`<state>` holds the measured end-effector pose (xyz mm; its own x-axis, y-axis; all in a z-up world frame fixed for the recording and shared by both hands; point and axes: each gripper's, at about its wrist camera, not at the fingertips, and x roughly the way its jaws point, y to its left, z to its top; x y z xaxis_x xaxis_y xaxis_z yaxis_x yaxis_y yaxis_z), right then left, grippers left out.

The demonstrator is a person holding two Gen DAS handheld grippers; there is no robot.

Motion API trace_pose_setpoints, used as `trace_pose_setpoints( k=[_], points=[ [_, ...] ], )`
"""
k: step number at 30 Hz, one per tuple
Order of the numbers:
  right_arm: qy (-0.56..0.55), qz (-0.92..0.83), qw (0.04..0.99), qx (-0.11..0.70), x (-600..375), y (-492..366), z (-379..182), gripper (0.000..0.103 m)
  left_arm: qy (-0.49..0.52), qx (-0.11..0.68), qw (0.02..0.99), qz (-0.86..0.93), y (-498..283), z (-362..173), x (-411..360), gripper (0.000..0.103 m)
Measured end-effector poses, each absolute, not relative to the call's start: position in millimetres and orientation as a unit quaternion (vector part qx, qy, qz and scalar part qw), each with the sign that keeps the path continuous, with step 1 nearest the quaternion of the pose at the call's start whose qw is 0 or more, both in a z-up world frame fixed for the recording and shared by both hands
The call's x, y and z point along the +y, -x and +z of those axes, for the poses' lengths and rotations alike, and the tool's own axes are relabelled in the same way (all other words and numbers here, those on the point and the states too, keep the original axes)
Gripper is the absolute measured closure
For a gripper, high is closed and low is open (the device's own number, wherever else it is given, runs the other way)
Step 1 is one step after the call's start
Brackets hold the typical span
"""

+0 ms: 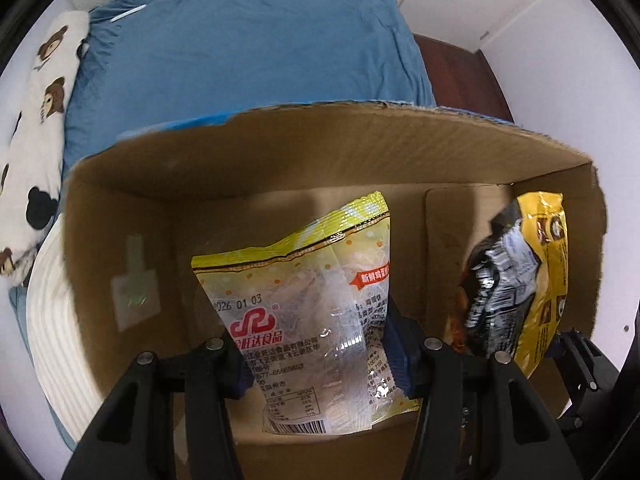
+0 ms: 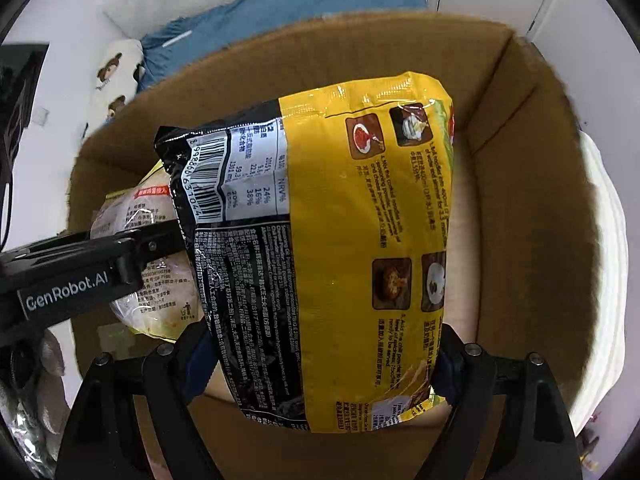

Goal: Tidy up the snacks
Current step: 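Carry both bags into the cardboard box and open both grippers, then withdraw both grippers from the box back toward the snacks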

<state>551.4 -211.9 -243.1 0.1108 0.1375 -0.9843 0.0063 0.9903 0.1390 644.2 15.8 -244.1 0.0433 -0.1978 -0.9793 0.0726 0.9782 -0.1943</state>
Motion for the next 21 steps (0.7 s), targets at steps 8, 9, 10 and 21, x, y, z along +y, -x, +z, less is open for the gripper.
trace_pose_setpoints(
  k=[8,9,10,21],
  points=[
    [-0.024,0.027,0.725,0.687,-249,-556,-280,0.012,0.029,0.692,0.715,-0.093,-655,-258,8,0.032],
    [-0.020,0.030,0.729,0.684,-255,-552,-278,0.006,0.033,0.690,0.716,-0.097,-656,-256,8,0.022],
    [-0.013,0.033,0.734,0.678,-261,-548,-274,0.005,0.035,0.689,0.717,-0.097,-656,-254,9,0.013],
    [-0.025,0.029,0.755,0.655,-260,-543,-230,0.004,0.050,0.654,0.749,-0.092,-635,-217,23,0.013]
  ],
)
